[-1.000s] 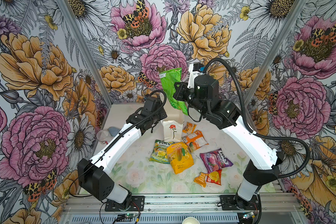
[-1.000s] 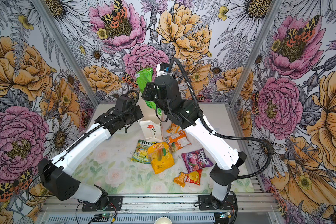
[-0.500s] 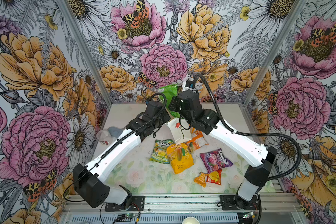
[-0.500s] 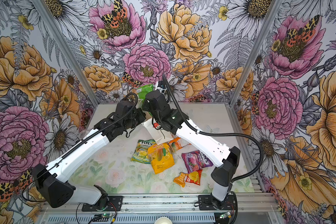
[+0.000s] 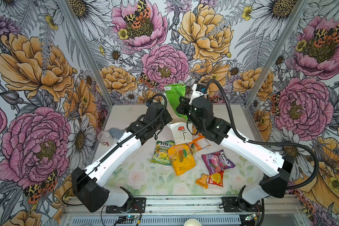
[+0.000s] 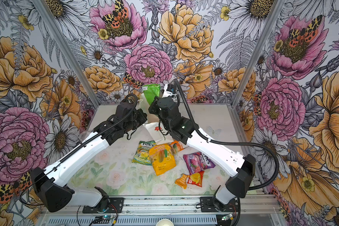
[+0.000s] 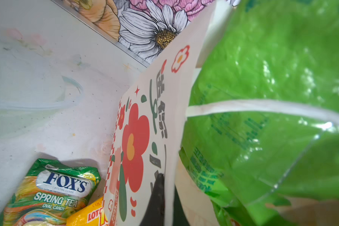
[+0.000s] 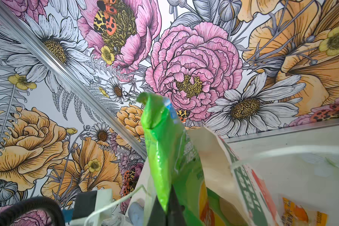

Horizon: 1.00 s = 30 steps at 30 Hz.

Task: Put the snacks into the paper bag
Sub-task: 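Carry the green chip bag over the paper bag and lower it inside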

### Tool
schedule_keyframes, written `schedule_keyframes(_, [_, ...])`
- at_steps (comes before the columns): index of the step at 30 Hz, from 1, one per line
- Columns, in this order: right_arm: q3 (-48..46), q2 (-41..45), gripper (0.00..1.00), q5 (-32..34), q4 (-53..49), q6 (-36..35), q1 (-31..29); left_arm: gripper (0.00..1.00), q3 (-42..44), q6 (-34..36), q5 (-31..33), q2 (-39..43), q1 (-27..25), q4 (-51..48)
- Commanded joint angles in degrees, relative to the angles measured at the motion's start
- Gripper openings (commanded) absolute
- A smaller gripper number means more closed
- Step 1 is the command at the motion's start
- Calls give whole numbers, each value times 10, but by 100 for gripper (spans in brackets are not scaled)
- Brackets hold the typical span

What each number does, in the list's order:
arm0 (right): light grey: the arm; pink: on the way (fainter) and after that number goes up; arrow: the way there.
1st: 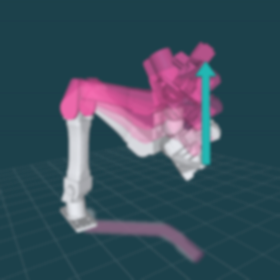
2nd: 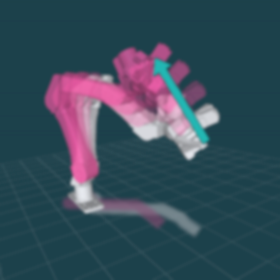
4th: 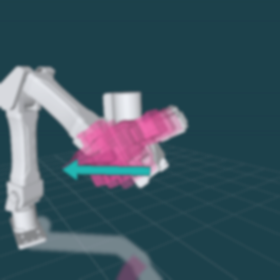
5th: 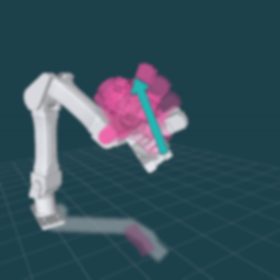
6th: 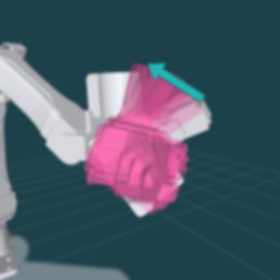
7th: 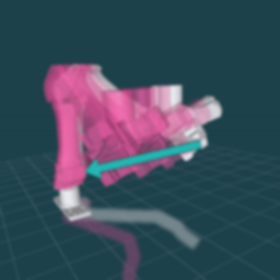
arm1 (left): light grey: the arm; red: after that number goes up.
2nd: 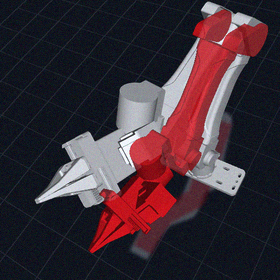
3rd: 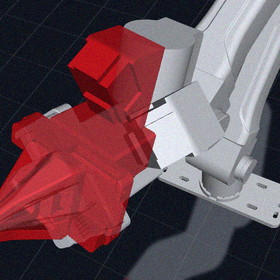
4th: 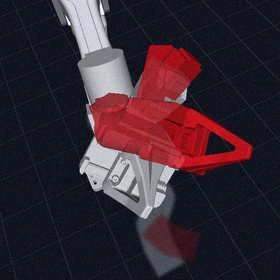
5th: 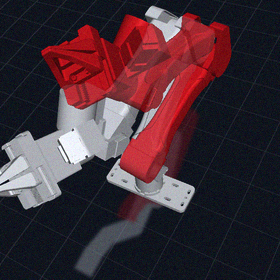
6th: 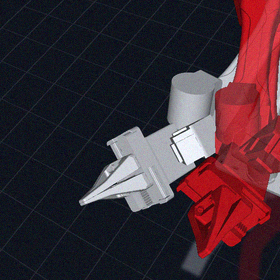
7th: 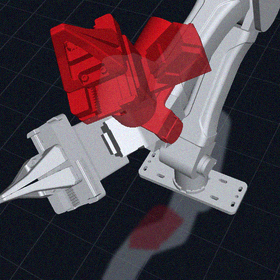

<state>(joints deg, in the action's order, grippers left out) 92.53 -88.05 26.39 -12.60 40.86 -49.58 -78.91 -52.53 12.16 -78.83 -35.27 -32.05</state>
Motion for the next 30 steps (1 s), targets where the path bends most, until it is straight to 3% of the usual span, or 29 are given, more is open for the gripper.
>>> schedule_keyframes(1, [-53,43,0,16,33,1,-16,0,-11,15,47,6,5,1])
schedule_keyframes(9, [-157,81,0,102,83,35,-54,0,-26,20,99,-11,1,-21])
schedule_keyframes(18, [-188,86,0,223,99,52,-86,0,-63,45,159,-29,-20,-57])
schedule_keyframes(24, [-198,90,0,245,102,43,-99,0,-80,52,165,-44,-24,-66])
schedule_keyframes(30, [-235,87,0,218,189,26,-114,0,-96,58,152,-64,-24,-73])
